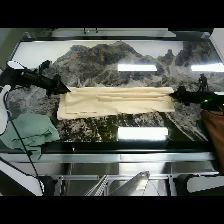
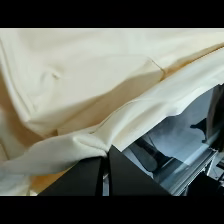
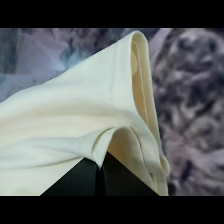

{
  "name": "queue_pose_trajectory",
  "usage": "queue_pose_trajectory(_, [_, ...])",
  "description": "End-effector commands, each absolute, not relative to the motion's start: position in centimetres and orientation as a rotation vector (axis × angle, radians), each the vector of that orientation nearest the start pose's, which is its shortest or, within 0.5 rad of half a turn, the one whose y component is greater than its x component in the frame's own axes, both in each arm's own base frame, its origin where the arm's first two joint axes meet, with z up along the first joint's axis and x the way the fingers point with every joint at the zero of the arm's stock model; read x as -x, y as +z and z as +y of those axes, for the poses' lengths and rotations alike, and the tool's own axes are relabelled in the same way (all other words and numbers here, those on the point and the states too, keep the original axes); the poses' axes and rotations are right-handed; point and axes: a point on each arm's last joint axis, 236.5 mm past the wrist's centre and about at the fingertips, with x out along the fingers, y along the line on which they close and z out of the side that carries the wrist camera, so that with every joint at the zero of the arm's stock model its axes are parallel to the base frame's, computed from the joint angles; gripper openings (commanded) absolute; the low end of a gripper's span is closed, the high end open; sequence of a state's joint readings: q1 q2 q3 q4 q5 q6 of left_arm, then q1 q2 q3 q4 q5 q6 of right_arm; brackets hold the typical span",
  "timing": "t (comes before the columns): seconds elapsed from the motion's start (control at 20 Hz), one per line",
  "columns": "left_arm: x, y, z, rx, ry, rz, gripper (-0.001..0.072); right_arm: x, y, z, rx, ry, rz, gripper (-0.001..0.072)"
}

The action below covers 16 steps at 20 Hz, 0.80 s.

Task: Fold the shirts.

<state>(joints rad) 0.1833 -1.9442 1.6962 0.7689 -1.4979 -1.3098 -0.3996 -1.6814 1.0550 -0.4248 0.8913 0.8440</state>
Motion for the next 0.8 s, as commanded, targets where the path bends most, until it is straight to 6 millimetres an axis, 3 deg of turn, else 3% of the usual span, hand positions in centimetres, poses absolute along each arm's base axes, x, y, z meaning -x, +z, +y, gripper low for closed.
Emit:
queue_pose_trajectory(0.0, [-48.4, -6.1, -9.6, 0.662, -0.618, 1.491, 0.0015, -48.2, -8.8, -1.2, -0.833, 0.267, 0.964, 0.0015])
queue_pose_trajectory(0.3, [-49.5, -6.2, -10.7, 0.62, -0.653, 1.483, 0.002, -49.8, -7.0, -2.2, -0.798, 0.271, 0.911, 0.0026])
queue_pose_trajectory(0.35, [-49.6, -5.9, -10.4, 0.612, -0.655, 1.48, 0.0021, -50.0, -7.0, -2.5, -0.795, 0.26, 0.904, 0.0071])
queue_pose_trajectory(0.4, [-49.7, -5.5, -9.9, 0.595, -0.649, 1.479, 0.0074, -50.2, -7.0, -2.7, -0.79, 0.25, 0.9, 0.0183])
queue_pose_trajectory(0.45, [-49.7, -5.1, -9.6, 0.576, -0.645, 1.481, 0.0265, -50.0, -7.3, -2.9, -0.777, 0.246, 0.907, 0.0183])
queue_pose_trajectory(0.5, [-49.8, -4.4, -9.4, 0.57, -0.652, 1.477, 0.0284, -49.8, -7.4, -3.1, -0.763, 0.249, 0.917, 0.0186])
queue_pose_trajectory(0.55, [-49.8, -3.6, -9.3, 0.558, -0.666, 1.475, 0.0284, -49.5, -7.6, -3.4, -0.736, 0.252, 0.932, 0.0276])
queue_pose_trajectory(0.6, [-49.7, -2.7, -9.4, 0.554, -0.68, 1.472, 0.0284, -49.2, -7.5, -3.8, -0.706, 0.259, 0.945, 0.0445])
queue_pose_trajectory(0.7, [-49.8, -0.7, -9.9, 0.572, -0.71, 1.439, 0.0284, -49.0, -6.7, -4.5, -0.685, 0.281, 0.952, 0.0576])
queue_pose_trajectory(0.75, [-49.8, 0.1, -10.1, 0.579, -0.713, 1.421, 0.0284, -49.1, -6.6, -5.4, -0.686, 0.251, 0.957, 0.0691])
